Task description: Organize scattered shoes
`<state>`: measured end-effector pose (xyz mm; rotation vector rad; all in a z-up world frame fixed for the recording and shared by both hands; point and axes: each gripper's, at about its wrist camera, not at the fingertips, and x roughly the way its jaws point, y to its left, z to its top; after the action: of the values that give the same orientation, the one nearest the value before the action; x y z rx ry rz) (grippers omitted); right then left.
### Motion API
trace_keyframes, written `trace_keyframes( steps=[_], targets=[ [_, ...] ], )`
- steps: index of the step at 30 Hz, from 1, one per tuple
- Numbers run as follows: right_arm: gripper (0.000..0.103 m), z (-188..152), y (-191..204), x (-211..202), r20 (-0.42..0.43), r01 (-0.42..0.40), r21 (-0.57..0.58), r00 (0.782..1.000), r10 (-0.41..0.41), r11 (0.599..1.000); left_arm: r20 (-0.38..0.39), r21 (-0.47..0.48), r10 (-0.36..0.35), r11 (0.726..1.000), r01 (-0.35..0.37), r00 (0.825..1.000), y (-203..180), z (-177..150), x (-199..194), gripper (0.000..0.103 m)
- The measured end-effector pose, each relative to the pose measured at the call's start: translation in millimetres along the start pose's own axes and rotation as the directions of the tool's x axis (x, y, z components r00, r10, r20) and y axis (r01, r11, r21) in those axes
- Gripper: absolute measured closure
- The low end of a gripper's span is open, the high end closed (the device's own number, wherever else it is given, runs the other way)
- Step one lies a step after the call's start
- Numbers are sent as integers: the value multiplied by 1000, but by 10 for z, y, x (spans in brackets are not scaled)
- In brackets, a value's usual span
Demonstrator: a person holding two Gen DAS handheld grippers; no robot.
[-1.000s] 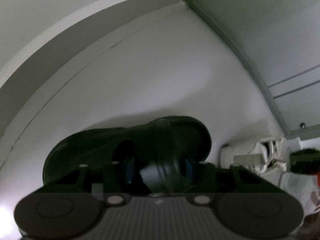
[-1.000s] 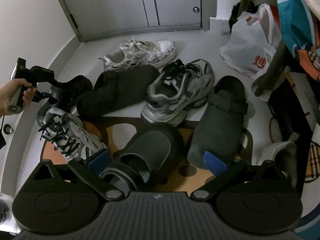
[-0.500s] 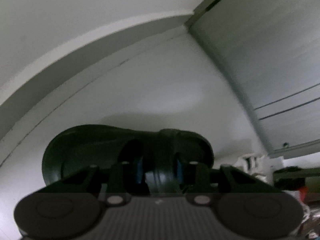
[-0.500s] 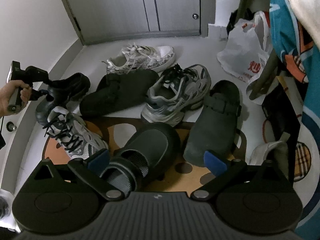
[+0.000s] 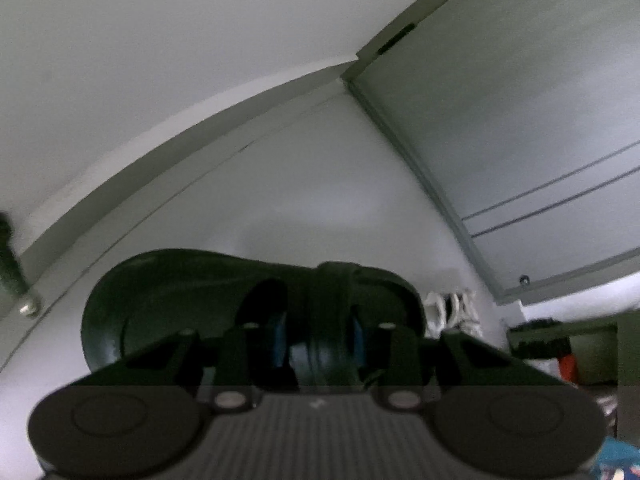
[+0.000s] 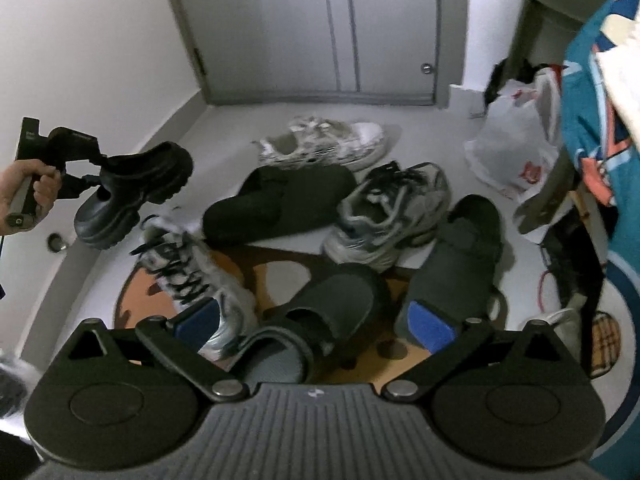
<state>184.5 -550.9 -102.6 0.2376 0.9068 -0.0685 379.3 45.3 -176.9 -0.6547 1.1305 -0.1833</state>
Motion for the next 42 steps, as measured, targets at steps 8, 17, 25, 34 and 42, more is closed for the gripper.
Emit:
trace_keyframes(
  steps=[8,17,25,34,42],
  targets=[
    [0,-18,369,-95,25,-72,-61,997,73,996,-28,23,-76,997,76,997,226,-236,-571,70],
    [0,-62,697,-18,2,-160,-132,987,161,978,-19,51,-99,994,100,995,437,-640,-1084,70],
    [0,-179,892,47,-51,-191,-192,981,185,963,31,20,-73,997,73,997,709,-1040,-1050,70],
    [0,-339,1108,158,-111,-203,-283,978,178,937,50,-9,-102,995,102,994,890,-1400,-1013,70],
    [0,-442,1313,309,-164,-211,-343,973,162,916,76,-60,-101,993,106,992,958,-1546,-1007,70]
  ],
)
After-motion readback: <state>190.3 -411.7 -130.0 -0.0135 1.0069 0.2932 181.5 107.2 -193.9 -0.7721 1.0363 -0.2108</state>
